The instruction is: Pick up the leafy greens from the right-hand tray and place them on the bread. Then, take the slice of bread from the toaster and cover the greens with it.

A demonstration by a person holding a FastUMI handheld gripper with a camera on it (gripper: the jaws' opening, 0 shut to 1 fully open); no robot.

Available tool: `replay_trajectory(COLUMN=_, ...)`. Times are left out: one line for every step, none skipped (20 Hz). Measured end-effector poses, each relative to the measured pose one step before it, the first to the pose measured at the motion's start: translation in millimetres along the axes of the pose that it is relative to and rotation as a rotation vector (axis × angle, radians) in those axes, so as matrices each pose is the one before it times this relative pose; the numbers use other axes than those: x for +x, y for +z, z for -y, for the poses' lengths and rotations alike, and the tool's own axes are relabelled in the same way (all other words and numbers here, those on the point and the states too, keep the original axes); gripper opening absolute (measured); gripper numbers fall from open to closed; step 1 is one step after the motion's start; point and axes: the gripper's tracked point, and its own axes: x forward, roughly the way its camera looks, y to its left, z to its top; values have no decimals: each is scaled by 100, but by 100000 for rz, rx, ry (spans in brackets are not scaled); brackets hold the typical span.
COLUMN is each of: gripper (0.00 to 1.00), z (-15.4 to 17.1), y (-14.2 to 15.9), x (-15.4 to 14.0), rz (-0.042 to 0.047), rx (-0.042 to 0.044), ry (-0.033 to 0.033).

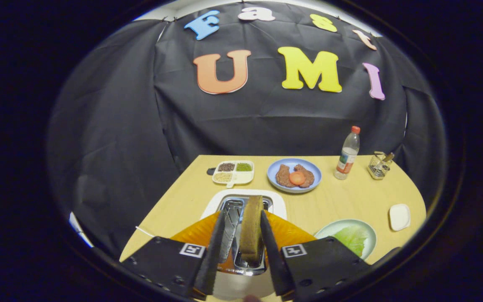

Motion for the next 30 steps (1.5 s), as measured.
replay_trajectory(gripper=44, z=552, y=-125, x=162, rz=-195, rx=746, ry=-2124)
replay_trajectory(gripper=32, z=281, y=44, x=90, rz=-464, rx=943, ry=-1075)
replay_trajectory(gripper=20, z=-321, y=17, x=225, rz=-673, rx=972, ry=1414)
replay_trajectory(gripper=16, z=56, y=241, x=-147, rz=-884, rx=-104, ry=369)
replay_trajectory(gripper=11, z=139, y=389, x=-134, rz=-480, rx=1232, ry=1336)
replay_trajectory(gripper=10, z=-35, y=634, x=-636, rz=-35, rx=1470, ry=1923)
replay_trajectory(gripper=9, z=183, y=929, x=-739, rz=1378, rx=85, ry=811)
replay_trajectory(gripper=9, z=229, y=1308, x=-801, rz=2359, rx=147, ry=1327)
replay_trajectory(gripper=9, z=-18, y=1064, x=-957, rz=1798, rx=316, ry=1658)
replay_trajectory(gripper=9, z=95, y=1025, x=-857, rz=1383, rx=686, ry=1832)
replay_trajectory(gripper=9, z=195, y=949, x=-998, rz=1184, rx=1086, ry=1985)
replay_trajectory(gripper=9, z=367, y=998, x=-969, rz=1113, rx=999, ry=1613)
replay_trajectory(gripper=9, z=447, y=859, x=-922, rz=1147, rx=777, ry=1918)
replay_trajectory(gripper=9, z=618, y=889, x=-1083, rz=1358, rx=403, ry=1428)
replay_trajectory(gripper=9, z=668, y=883, x=-918, rz=1406, rx=43, ry=1744)
replay_trajectory(gripper=9, z=868, y=737, x=-772, rz=1098, rx=-589, ry=621)
replay_trajectory(gripper=9, z=1162, y=402, x=-765, rz=599, rx=-400, ry=399)
replay_trajectory(gripper=9, z=1267, y=285, x=-521, rz=375, rx=-278, ry=-534)
replay_trajectory(gripper=9, z=1455, y=-113, x=-438, rz=263, rx=66, ry=-1011)
replay_trajectory(gripper=9, z=1409, y=-323, x=-61, rz=-574, rx=181, ry=-1462)
replay_trajectory(gripper=9, z=1193, y=-832, x=100, rz=-1314, rx=237, ry=-1050)
replay_trajectory(gripper=9, z=952, y=-955, x=268, rz=-1443, rx=513, ry=-70)
replay_trajectory(gripper=9, z=965, y=-1109, x=392, rz=-1783, rx=388, ry=-239)
replay_trajectory(gripper=9, z=811, y=-1127, x=399, rz=-1248, rx=900, ry=164)
replay_trajectory(gripper=9, z=915, y=-1150, x=466, rz=-1334, rx=1240, ry=-353)
replay_trajectory(gripper=9, z=858, y=-1067, x=519, rz=-1116, rx=1652, ry=-375)
replay_trajectory(gripper=9, z=790, y=-1098, x=523, rz=-1216, rx=2705, ry=73)
replay_trajectory(gripper=9, z=802, y=-1128, x=679, rz=-1716, rx=2722, ry=-387)
replay_trajectory(gripper=9, z=821, y=-1210, x=536, rz=-2025, rx=2696, ry=-299)
replay_trajectory(gripper=9, z=785, y=-1011, x=718, rz=-1834, rx=2266, ry=-811)
